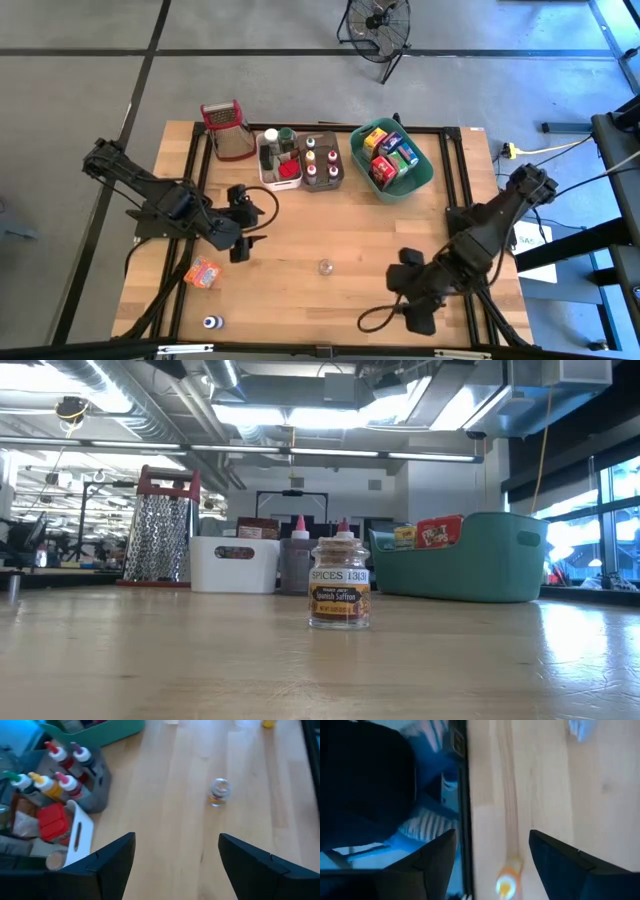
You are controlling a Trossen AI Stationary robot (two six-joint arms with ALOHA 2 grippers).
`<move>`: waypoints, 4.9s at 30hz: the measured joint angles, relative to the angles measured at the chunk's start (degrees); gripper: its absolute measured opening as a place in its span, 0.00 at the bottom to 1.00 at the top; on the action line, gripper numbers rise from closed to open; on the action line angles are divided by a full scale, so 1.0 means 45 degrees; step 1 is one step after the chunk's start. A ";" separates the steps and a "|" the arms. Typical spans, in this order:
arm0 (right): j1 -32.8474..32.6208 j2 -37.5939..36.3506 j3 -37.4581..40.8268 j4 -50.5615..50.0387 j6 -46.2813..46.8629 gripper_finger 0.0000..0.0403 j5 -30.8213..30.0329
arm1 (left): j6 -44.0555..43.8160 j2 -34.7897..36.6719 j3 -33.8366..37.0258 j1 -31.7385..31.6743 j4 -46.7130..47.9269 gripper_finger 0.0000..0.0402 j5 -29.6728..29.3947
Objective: Pick & Place Kitchen Items
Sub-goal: Put the yellow food coloring bottle into the middle black transparent bin
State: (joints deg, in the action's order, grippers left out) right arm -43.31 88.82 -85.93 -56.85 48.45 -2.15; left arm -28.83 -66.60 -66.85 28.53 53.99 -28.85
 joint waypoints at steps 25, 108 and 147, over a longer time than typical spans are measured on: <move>-0.1481 0.2385 0.0024 -0.1937 0.7663 0.63 0.0915 | 0.0708 -0.1998 0.0005 -0.0005 0.0065 0.70 -0.0683; -0.1917 0.3002 0.3548 0.1319 0.9442 0.36 0.0862 | 0.5725 -0.1983 -0.0015 -0.3542 -0.1958 0.70 0.3684; 1.2767 0.3991 -0.6465 -0.2328 -1.2305 0.37 0.0059 | -0.0118 -0.1980 0.1501 0.1300 -0.3814 0.70 0.2929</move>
State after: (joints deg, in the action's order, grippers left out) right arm 14.14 106.77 -115.02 -67.33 -6.93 -1.88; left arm -29.36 -75.51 -60.10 34.38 36.83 -15.67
